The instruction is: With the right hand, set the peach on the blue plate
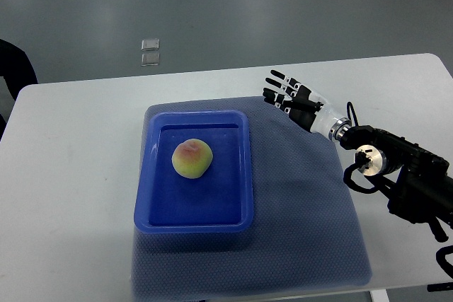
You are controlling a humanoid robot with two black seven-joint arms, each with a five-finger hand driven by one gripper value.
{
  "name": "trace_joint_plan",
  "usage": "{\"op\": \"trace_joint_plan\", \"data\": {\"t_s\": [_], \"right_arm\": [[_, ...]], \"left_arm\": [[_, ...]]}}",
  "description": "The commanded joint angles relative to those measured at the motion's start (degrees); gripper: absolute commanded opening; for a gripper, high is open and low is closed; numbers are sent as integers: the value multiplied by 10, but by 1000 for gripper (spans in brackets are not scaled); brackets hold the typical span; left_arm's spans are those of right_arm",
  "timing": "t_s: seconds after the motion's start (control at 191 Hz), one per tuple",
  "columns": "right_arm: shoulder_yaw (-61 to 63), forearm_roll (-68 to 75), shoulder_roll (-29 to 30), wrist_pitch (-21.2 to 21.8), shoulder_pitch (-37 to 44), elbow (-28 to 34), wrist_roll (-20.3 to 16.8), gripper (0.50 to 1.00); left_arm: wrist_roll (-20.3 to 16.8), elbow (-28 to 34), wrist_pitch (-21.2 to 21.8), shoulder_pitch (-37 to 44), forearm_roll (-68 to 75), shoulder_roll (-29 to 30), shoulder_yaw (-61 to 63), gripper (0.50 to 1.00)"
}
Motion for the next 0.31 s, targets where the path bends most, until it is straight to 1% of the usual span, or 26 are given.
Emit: {"op": "trace_joint_plan", "data": {"t_s": [0.0, 0.303], "right_arm": [[14, 1, 1, 0, -6, 0, 0, 930], [14, 1, -1, 4, -8, 0, 0, 928]], "left_arm": [[0, 0, 0, 0, 0, 0, -1, 1000], [0, 0, 0, 0, 0, 0, -1, 1000]]}}
